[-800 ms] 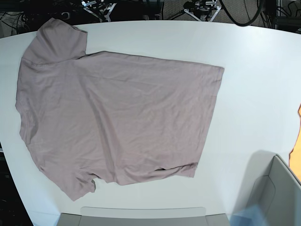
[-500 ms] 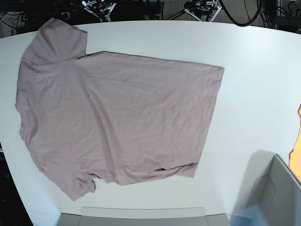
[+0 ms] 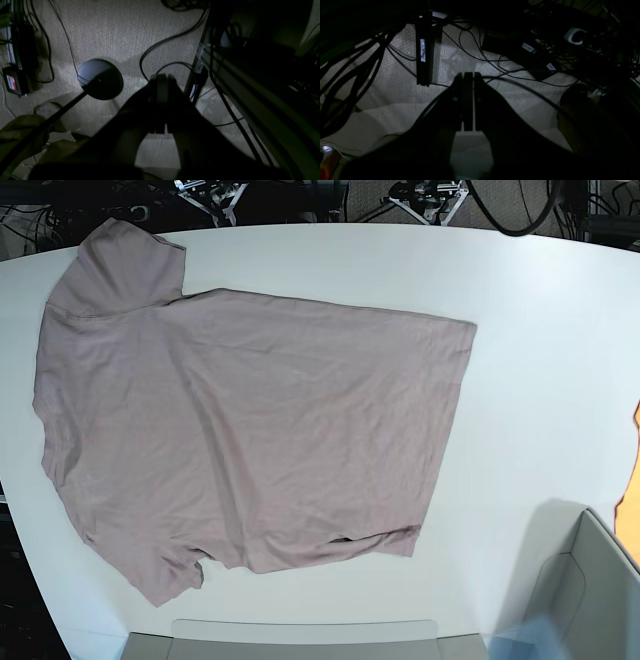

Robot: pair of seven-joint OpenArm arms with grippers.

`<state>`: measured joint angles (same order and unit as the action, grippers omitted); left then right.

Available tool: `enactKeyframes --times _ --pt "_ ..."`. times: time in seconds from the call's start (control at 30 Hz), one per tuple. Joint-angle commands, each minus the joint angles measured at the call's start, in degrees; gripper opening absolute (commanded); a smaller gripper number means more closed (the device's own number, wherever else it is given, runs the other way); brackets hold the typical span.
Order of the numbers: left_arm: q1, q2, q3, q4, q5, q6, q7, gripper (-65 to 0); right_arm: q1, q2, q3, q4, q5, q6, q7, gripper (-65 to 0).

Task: Fold the T-shirt properly

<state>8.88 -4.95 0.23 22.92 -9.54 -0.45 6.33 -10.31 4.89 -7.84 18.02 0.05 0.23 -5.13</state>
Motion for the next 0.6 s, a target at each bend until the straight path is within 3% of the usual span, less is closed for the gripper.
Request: enactKeyframes --times 0.0,0.57 --pt "-0.4 -0.3 -0.2 0.4 -0.2 0.1 0.0 -64.3 0.1 0.3 0.0 0.3 0.2 0.3 0.2 -64.9" --pt "0.2 -0.4 -0.1 0.4 -0.2 0.1 -0.1 -65.0 -1.6 0.3 0.1 2.7 0.2 0.3 0.2 -64.9"
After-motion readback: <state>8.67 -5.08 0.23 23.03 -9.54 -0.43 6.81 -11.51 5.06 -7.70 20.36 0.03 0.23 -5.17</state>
